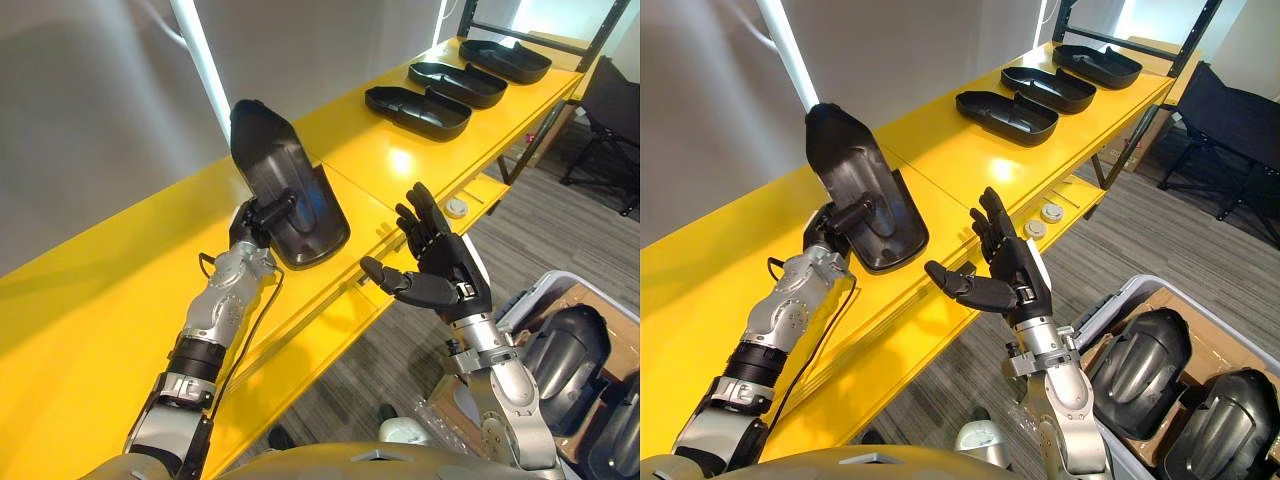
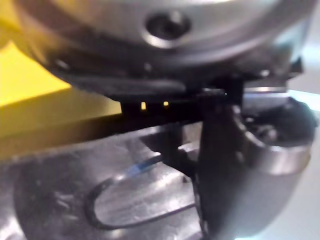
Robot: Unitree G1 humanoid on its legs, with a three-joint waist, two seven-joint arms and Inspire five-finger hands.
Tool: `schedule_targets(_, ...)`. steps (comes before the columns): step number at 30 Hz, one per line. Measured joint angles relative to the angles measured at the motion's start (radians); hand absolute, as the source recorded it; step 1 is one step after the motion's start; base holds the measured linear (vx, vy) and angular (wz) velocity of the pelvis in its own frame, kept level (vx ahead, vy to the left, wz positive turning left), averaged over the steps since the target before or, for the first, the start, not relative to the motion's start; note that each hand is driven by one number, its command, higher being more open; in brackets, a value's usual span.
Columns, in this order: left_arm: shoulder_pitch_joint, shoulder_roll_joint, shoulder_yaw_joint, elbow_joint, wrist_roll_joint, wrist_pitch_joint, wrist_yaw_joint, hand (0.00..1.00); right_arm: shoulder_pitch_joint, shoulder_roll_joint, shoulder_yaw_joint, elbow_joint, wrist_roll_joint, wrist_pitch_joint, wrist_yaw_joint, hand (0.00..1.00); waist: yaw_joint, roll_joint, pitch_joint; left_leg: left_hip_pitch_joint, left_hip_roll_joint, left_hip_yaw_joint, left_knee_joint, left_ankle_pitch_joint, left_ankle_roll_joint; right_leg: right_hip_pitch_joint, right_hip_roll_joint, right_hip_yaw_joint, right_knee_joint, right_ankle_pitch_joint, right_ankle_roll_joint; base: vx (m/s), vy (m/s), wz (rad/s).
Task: Walk over and take three plastic housings, then place them on the shelf
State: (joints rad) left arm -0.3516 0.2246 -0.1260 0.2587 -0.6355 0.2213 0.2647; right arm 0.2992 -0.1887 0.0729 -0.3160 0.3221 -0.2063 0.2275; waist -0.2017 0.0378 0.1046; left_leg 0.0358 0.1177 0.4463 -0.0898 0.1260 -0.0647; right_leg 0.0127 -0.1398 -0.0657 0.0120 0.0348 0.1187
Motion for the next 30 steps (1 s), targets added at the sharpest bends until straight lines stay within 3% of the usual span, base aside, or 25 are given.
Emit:
schedule_targets(8, -0.028, -0.004, -0.044, 0.042, 0.023, -0.052, 0.078, 1.00, -0.001, -0.012, 0.015, 0.000, 0.000, 0.000, -0.019, 1.00, 0.000, -0.001, 0.003, -0.026, -0.002, -0.006, 0.000, 0.017, 0.011, -0.031, 0.002, 0.011, 0.003, 0.007, 0.008, -0.01, 0.004, -0.01)
schedule_targets(15, -0.112, -0.005, -0.066, 0.072, 0.097, -0.064, 0.131, 1.00, -0.014, -0.018, 0.016, 0.000, 0.000, 0.000, -0.043, 1.00, -0.003, -0.018, 0.050, -0.052, -0.002, -0.022, 0.000, 0.018, 0.008, -0.052, 0.002, 0.014, 0.004, 0.004, 0.005, -0.05, 0.007, 0.03)
schedule_targets(25, -0.187, -0.018, -0.072, 0.066, 0.181, -0.067, 0.373, 1.00, -0.006, -0.041, 0.056, -0.001, 0.000, 0.000, -0.089, 1.00, -0.024, -0.006, 0.105, -0.070, 0.000, -0.042, 0.000, 0.026, 0.005, -0.066, 0.009, 0.015, 0.003, 0.012, 0.019, 0.00, -0.001, 0.00)
schedule_targets(30, -0.229, -0.014, 0.027, 0.064, 0.261, -0.070, 0.491, 1.00, 0.004, -0.033, 0.104, -0.001, 0.000, 0.000, -0.092, 1.00, -0.019, 0.006, 0.137, -0.085, -0.003, -0.056, 0.001, 0.045, 0.016, -0.073, 0.012, 0.010, 0.006, 0.025, 0.021, 0.06, -0.013, 0.10)
